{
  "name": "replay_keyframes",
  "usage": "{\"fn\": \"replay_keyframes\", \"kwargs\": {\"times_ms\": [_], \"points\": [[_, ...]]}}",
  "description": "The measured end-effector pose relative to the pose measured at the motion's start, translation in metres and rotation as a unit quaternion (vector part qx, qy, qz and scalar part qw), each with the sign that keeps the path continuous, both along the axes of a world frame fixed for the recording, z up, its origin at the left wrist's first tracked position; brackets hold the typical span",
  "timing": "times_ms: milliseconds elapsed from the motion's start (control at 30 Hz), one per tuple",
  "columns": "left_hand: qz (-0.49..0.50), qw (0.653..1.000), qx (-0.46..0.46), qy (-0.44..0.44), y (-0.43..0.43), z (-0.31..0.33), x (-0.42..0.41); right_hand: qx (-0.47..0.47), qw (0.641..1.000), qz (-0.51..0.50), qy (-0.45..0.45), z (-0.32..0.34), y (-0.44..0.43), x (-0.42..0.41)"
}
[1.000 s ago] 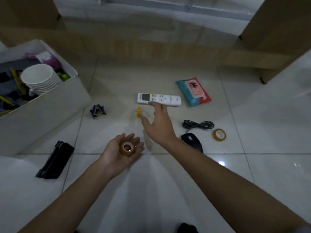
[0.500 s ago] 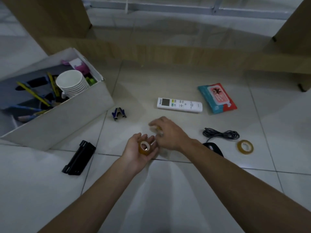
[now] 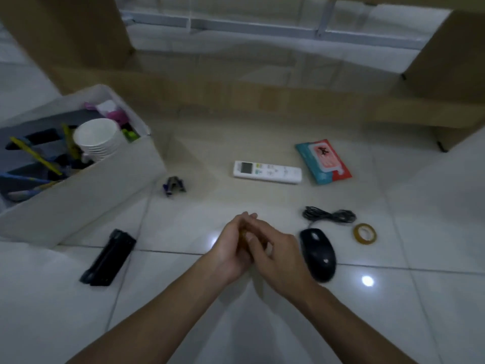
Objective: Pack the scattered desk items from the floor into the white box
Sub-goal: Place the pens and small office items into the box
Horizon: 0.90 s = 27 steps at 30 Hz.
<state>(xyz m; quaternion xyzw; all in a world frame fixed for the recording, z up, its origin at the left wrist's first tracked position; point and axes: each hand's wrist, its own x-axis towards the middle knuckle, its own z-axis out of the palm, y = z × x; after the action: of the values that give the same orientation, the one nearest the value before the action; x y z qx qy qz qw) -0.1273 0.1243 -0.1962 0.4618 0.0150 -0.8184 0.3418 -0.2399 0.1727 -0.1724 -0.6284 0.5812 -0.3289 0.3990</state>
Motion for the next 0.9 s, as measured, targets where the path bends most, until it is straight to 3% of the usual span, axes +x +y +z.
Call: {"fn": "replay_keyframes", "kwargs": {"times_ms": [67, 133, 200, 267, 367, 433, 500, 633, 733, 900], "points": [[-0.016, 1.000, -0.007, 0.019, 0.003, -0.002, -0.016, -0.013, 0.998, -0.043, -0.039, 0.005, 0.011, -0.020], [-0.039, 0.999, -0.001, 0.025, 0.008, -0.001, -0.036, -0.050, 0.991, -0.123, -0.013, 0.005, 0.017, -0.050], [-0.076, 0.996, 0.004, 0.035, 0.016, 0.004, -0.054, -0.066, 0.970, -0.220, 0.084, -0.004, 0.016, -0.091], [-0.109, 0.993, 0.016, 0.043, 0.026, 0.009, -0.067, 0.005, 0.938, -0.275, 0.210, -0.019, 0.014, -0.131], [-0.140, 0.990, 0.032, 0.006, 0.039, 0.011, -0.077, 0.121, 0.905, -0.268, 0.309, -0.039, 0.011, -0.168], [-0.144, 0.989, 0.035, -0.003, 0.043, 0.008, -0.079, 0.128, 0.893, -0.248, 0.354, -0.049, 0.010, -0.177], [-0.142, 0.989, 0.042, 0.011, 0.044, 0.008, -0.080, 0.102, 0.900, -0.264, 0.332, -0.049, 0.010, -0.178], [-0.116, 0.991, 0.047, 0.049, 0.043, 0.013, -0.071, 0.035, 0.924, -0.338, 0.174, -0.022, 0.025, -0.147], [-0.090, 0.994, 0.024, 0.056, 0.040, 0.017, -0.054, -0.008, 0.958, -0.273, 0.086, 0.005, 0.035, -0.092], [-0.091, 0.995, -0.046, 0.020, 0.037, 0.028, -0.027, -0.016, 0.972, -0.221, 0.082, 0.023, 0.031, -0.031]]}}
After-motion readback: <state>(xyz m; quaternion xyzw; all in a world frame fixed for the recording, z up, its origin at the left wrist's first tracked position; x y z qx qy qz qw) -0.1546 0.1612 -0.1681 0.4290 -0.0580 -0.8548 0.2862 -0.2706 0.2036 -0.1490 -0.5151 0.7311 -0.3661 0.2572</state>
